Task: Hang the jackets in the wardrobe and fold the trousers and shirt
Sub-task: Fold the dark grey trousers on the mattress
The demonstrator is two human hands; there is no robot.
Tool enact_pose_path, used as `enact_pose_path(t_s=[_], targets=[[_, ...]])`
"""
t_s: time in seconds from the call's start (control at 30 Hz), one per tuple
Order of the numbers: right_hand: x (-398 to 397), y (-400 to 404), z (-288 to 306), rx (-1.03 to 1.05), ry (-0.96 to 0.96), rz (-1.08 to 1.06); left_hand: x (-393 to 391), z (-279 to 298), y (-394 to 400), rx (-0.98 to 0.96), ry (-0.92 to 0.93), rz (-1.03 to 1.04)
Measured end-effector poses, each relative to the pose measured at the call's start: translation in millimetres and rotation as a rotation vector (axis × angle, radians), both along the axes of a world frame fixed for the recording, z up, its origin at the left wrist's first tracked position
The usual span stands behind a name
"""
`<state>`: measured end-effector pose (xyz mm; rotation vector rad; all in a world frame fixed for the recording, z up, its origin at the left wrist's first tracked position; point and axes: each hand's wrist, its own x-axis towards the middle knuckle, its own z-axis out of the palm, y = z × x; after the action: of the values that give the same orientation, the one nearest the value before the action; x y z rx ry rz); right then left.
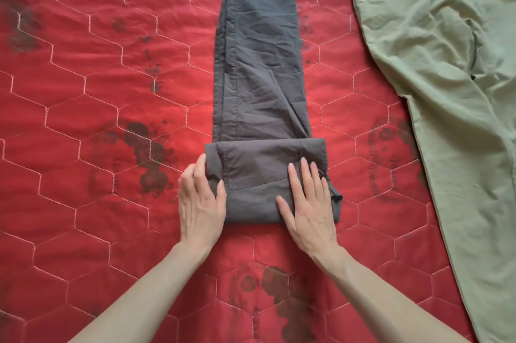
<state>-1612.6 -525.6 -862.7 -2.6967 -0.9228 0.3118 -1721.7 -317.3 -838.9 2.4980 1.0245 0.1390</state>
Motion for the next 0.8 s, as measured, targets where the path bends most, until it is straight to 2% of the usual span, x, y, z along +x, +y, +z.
enact_pose_path(t_s=[0.07, 0.1, 0.2, 0.27, 0.37, 0.5, 0.57, 0.67, 0.8], targets=[[3.4, -12.4, 0.2, 0.011, 0.024, 0.081, -8.0, 2.3, 3.9, 0.179, -0.006, -0.170], [4.0, -19.1, 0.4, 0.008, 0.024, 0.116, -12.3, 2.8, 5.4, 0.204, 0.010, -0.289], [2.6, -35.0, 2.6, 0.002, 0.021, 0.123, -22.1, 2.3, 8.6, 0.157, 0.120, -0.599], [-3.0, -38.8, 6.3, 0.014, 0.024, 0.061, -25.2, 2.5, 8.6, 0.141, 0.219, -0.681], [-18.4, -28.3, 13.5, 0.124, 0.076, -0.165, -24.2, 5.0, 0.9, 0.152, 0.303, -0.675], [-26.9, 5.4, 24.9, 0.323, 0.093, -0.741, -18.7, 8.1, -16.4, 0.149, 0.346, -0.601], [-22.3, 16.0, 28.8, 0.411, 0.183, -0.940, -17.4, 8.9, -19.8, 0.134, 0.360, -0.589], [-11.4, 20.7, 31.8, 0.517, 0.322, -1.027, -16.7, 9.1, -20.2, 0.099, 0.359, -0.579], [3.1, 12.9, 33.5, 0.522, 0.361, -0.961, -16.8, 9.6, -19.3, 0.075, 0.367, -0.577]])
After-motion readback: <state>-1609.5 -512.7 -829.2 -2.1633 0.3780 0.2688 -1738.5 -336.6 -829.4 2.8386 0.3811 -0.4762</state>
